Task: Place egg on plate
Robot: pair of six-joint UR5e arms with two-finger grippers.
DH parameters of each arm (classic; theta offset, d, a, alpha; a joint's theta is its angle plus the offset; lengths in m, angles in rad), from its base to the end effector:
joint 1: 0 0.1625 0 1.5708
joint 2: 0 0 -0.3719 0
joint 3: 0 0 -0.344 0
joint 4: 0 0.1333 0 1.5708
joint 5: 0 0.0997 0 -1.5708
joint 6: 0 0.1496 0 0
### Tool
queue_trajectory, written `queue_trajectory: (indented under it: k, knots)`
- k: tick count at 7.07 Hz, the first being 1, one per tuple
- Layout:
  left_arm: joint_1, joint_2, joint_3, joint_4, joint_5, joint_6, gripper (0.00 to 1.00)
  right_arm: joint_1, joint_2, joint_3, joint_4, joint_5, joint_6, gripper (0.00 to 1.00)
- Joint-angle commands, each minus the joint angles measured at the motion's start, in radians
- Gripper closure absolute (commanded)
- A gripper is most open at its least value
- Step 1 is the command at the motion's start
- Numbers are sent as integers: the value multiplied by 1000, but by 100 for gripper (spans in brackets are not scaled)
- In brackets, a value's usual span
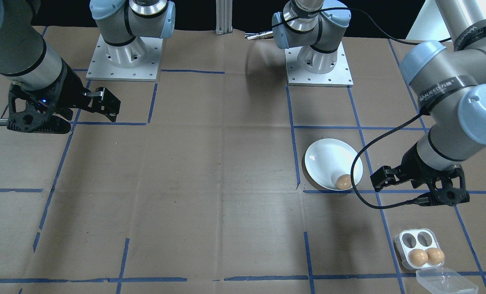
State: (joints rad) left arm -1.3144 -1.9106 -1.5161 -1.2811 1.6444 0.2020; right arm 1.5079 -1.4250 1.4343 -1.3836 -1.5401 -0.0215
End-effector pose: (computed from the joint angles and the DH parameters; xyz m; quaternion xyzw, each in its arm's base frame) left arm 0.0223 -0.5673 0.2676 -0.0273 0.9989 0.0061 0.0364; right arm 0.1083 -0.4743 0.3611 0.0221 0.9948 0.0973 0.0194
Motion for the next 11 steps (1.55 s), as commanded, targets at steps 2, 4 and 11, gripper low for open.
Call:
queue_trajectory:
  k: [2,4,11]
  knots:
    - [52,-54,73,-1,6,402,0,0,0,0,0,-2,0,0]
    - [145,-65,82,15,-5,526,0,0,0,0,0,0,0,0]
    - [112,-343,366,5,-6,1179,0,0,0,0,0,0,0,0]
